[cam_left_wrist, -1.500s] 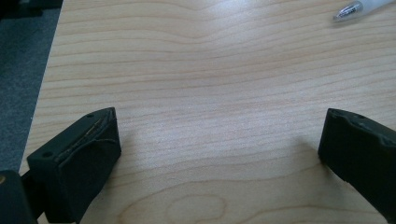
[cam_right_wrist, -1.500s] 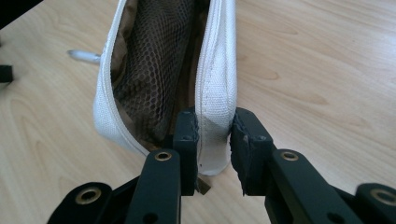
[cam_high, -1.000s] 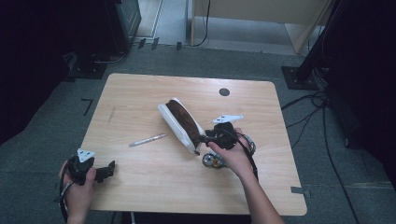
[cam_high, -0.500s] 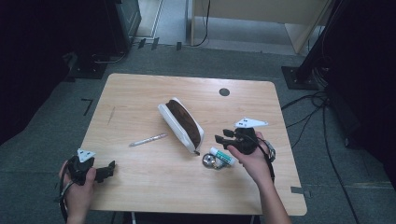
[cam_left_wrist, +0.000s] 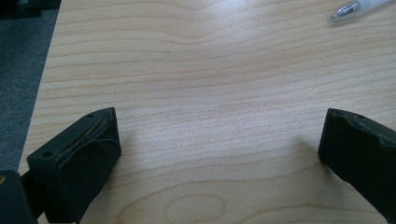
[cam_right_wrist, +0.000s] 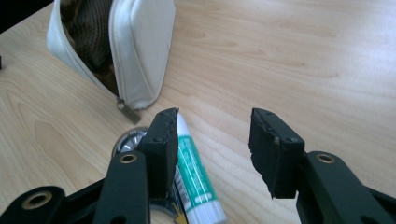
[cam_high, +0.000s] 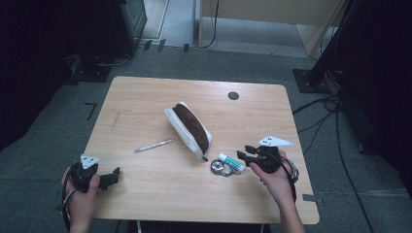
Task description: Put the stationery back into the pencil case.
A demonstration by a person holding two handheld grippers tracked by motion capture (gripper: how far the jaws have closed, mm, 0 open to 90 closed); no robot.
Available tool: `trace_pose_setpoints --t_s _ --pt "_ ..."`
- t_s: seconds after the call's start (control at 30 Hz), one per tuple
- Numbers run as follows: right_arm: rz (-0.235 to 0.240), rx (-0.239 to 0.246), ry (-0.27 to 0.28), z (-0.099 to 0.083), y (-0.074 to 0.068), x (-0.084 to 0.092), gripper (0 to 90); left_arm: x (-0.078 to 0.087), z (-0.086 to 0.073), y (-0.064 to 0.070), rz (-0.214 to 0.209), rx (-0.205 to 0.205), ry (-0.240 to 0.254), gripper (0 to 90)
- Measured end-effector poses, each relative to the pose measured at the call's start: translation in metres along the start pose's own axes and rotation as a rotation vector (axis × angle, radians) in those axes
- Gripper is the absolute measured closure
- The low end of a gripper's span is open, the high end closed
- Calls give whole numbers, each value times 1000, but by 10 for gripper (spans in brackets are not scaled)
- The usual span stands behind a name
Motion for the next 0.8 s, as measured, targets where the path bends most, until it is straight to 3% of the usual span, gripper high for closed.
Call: trace_pose_setpoints --t_s 0.53,0.8 --pt "44 21 -51 -31 -8 -11 553 0 0 0 0 0 0 0" --pt "52 29 -91 -40 -8 -21 622 0 0 0 0 0 0 0"
Point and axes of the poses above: each handheld gripper's, and its own axes: x roughly backward along the jaws, z roughly out of its top, y roughly to its right, the point moved 7 cm from there along -x, roughly forward along the jaws, and after that the axes turned 1 degree about -z, right-handed, at the moved point
